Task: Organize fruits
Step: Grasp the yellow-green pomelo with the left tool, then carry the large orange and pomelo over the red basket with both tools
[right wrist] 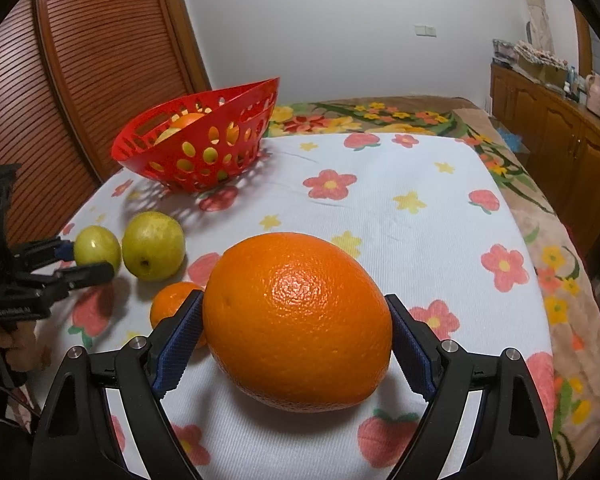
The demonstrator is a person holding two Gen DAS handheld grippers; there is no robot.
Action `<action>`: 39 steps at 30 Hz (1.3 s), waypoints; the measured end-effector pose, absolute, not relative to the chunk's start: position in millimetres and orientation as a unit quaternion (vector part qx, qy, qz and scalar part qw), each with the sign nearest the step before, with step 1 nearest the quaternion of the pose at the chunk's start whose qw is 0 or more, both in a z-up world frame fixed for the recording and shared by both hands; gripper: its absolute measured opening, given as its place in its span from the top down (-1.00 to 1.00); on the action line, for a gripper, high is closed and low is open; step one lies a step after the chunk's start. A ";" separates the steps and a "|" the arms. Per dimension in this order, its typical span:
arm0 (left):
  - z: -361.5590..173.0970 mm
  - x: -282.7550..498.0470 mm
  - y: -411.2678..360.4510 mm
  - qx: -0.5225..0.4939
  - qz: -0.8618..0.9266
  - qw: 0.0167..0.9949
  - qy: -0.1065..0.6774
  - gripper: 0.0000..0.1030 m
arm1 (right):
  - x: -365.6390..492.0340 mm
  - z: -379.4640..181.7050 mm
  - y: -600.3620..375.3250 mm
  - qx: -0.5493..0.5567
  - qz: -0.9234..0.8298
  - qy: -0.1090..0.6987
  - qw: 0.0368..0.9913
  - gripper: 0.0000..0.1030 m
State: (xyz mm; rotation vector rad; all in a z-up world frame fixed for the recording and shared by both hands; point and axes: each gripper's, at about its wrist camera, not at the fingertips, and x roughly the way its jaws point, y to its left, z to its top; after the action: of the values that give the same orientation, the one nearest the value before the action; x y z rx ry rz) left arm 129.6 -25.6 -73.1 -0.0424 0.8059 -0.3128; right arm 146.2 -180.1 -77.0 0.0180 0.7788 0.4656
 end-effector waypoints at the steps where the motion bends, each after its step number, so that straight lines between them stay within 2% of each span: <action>1: -70.4 129.3 -24.7 -0.022 -0.151 0.909 0.387 -0.08 | 146.6 -75.7 -179.9 0.010 0.225 0.375 0.899 -0.72; 22: -29.2 131.7 -7.8 -0.027 -0.139 0.930 0.338 -0.08 | 150.8 -14.2 -157.5 -0.013 0.256 0.325 0.910 -0.72; 39: -10.6 140.9 9.8 -0.033 -0.129 0.940 0.315 -0.08 | 166.9 14.7 -127.3 -0.034 0.280 0.310 0.908 -0.72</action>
State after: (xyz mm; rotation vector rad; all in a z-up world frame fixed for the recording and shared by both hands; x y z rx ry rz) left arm 140.9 9.8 -10.6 -0.0667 0.6435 -0.2642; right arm 166.9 -127.3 14.7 -0.0701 0.6392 0.5781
